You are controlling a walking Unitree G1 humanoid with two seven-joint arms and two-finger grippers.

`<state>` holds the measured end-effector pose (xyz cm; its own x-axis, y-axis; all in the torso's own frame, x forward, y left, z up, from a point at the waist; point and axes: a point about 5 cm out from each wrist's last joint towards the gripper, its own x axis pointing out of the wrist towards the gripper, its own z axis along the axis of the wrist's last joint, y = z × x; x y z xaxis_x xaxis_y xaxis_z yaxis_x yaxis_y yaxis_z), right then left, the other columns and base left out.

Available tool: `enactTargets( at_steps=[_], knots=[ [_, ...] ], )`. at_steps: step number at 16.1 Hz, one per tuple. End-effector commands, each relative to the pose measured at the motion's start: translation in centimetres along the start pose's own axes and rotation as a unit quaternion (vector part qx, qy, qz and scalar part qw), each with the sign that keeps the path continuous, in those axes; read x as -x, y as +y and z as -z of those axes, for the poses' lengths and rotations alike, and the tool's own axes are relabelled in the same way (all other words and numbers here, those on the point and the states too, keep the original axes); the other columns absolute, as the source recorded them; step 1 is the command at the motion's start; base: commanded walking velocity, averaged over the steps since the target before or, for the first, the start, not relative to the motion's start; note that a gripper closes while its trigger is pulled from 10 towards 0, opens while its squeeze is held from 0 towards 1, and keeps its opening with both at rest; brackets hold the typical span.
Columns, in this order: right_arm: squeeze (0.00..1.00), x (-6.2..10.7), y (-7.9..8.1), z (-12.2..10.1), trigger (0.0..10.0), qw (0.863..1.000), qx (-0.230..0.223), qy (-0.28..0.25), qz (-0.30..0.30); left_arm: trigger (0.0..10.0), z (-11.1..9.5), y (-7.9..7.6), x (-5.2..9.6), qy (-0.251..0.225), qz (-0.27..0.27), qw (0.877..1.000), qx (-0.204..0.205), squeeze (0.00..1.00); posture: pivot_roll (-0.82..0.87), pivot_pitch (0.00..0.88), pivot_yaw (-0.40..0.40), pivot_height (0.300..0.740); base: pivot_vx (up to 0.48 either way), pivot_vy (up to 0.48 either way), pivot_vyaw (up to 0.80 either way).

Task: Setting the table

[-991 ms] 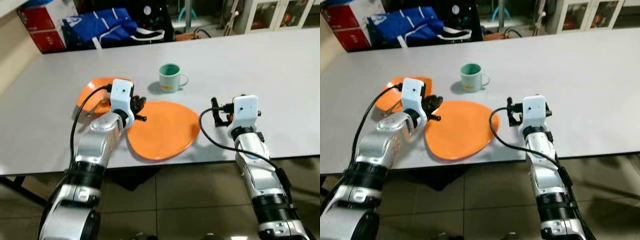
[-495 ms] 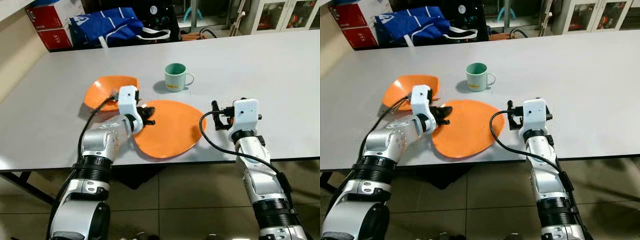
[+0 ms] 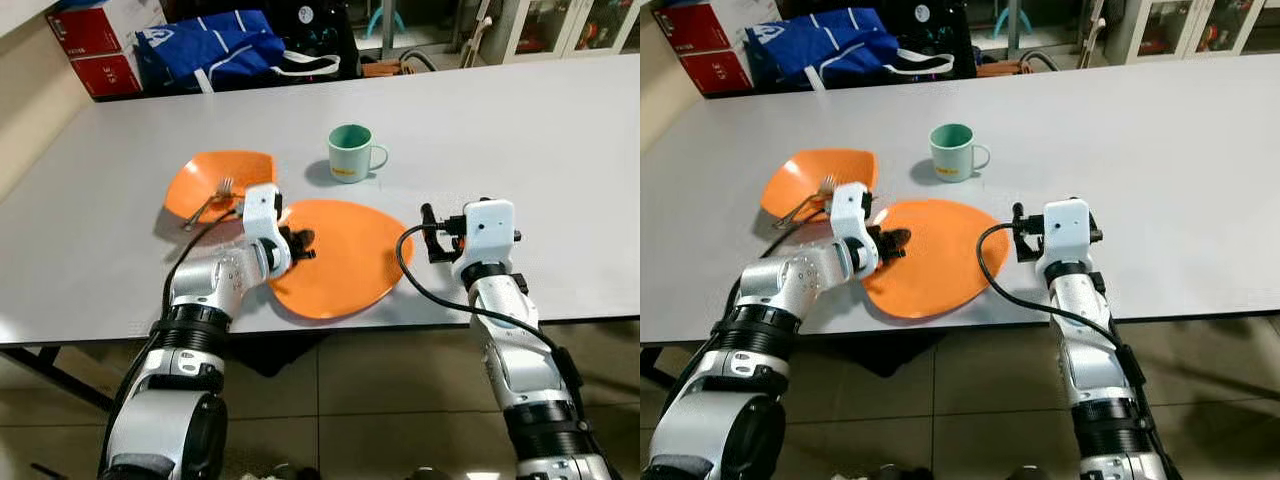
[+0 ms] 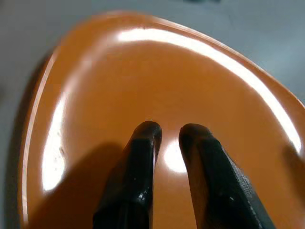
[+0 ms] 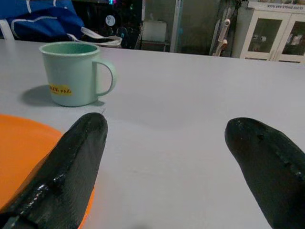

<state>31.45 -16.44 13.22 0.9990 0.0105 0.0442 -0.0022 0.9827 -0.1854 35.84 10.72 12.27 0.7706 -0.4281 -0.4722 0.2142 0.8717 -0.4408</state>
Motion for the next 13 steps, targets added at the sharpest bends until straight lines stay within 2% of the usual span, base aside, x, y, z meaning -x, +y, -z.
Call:
enactTargets(
  at_steps=[1,4,13],
  knots=[
    [0.0,0.2,0.3,-0.4,10.0,1.0,0.001,-0.005,-0.004,10.0,0.0,0.1,-0.2,0.014,-0.002,1.0,0.024,0.0,-0.25,0.056,0.16,0.74,0.0,0.0,0.0],
    [0.0,0.2,0.3,-0.4,10.0,1.0,0.001,-0.004,-0.003,10.0,0.7,0.6,-0.8,0.028,-0.016,0.999,0.022,0.0,-0.26,0.062,0.162,0.74,0.0,0.0,0.0],
    [0.0,0.7,0.0,-0.1,10.0,1.0,0.004,0.003,0.004,10.0,0.1,2.0,-1.5,0.007,-0.053,0.998,-0.031,0.0,-0.27,0.079,0.168,0.74,0.0,0.0,0.0]
  ],
)
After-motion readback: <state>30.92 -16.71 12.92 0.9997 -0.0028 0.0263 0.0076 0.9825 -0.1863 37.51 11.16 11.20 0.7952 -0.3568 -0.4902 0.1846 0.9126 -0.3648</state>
